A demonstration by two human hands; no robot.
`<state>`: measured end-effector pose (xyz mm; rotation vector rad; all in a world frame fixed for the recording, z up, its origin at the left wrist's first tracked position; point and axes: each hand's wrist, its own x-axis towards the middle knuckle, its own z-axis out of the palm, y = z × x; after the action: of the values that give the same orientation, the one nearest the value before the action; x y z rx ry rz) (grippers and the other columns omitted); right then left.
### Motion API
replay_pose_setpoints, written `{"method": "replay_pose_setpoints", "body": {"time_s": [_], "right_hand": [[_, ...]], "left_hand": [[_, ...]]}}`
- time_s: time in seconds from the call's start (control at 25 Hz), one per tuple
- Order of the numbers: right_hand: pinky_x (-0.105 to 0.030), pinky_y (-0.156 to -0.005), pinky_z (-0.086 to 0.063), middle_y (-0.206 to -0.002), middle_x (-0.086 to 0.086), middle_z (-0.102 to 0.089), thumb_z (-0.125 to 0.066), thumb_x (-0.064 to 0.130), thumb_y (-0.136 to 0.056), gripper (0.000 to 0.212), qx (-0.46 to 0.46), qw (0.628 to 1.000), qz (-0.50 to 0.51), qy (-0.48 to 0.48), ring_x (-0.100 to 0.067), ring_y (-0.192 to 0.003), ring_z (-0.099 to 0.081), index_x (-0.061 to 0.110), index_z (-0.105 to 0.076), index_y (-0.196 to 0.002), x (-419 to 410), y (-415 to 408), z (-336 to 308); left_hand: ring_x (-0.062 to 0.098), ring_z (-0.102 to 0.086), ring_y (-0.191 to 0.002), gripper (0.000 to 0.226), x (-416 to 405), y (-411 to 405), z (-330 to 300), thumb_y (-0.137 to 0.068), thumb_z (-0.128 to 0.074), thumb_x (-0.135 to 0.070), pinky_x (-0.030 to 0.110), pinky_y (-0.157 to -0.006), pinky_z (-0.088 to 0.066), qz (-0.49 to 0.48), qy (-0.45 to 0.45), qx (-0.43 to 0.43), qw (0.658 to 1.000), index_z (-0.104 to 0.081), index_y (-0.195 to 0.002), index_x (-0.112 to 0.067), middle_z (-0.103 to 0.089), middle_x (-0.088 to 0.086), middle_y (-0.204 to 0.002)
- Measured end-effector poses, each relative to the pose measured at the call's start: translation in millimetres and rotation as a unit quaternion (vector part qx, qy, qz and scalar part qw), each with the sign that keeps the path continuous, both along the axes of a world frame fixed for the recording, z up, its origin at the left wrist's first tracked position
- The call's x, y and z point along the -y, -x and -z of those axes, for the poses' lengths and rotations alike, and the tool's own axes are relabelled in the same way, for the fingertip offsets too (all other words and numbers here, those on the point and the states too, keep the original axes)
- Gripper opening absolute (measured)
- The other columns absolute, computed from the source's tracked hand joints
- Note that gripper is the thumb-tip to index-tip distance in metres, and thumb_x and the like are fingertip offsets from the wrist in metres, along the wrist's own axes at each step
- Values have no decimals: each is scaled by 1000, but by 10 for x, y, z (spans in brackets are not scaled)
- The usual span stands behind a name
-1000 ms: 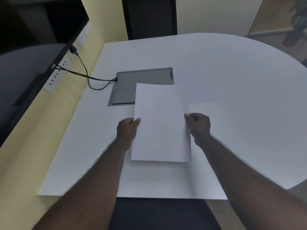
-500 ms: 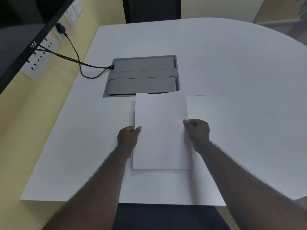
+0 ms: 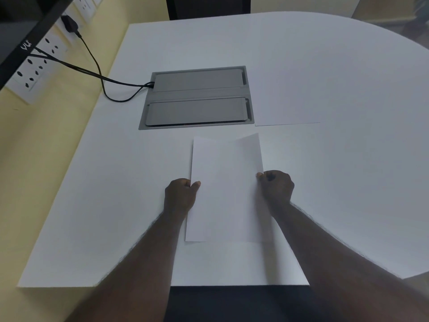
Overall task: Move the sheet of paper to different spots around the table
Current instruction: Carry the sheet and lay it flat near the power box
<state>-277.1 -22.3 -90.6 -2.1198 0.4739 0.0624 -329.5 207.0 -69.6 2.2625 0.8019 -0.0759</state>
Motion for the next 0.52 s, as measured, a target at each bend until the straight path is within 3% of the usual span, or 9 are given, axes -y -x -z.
{"method": "replay_pose_setpoints", "body": {"time_s": [0.16,0.32,0.52], "right_hand": [[-46,-76,-57,-88,-25,-70,-66,25,-79,33,-20,1000,12,1,-43,-87,-65,-8,-67,-83,-29,-19,-13],[-36,-72,-54,-74,-6,-68,-70,26,-76,20,-46,999,15,-10,-31,-81,-66,6,-68,-77,-27,-8,-42],[-35,-74,-54,-73,5,-61,-76,25,-74,17,-32,999,3,11,-23,-79,-64,14,-64,-80,-60,29,-49]], "left_hand": [[27,-41,-63,38,7,37,5,-85,-68,-31,31,-59,-34,8,-22,-6,1000,-47,-60,-12,-42,5,-57],[26,-47,-69,40,-13,44,12,-85,-68,-32,28,-62,-34,26,-58,-10,998,-42,-60,-16,-45,-3,-59],[20,-51,-83,27,-56,77,24,-83,-72,-34,27,-70,-36,22,-85,5,996,-57,-86,-12,-59,0,-87]]}}
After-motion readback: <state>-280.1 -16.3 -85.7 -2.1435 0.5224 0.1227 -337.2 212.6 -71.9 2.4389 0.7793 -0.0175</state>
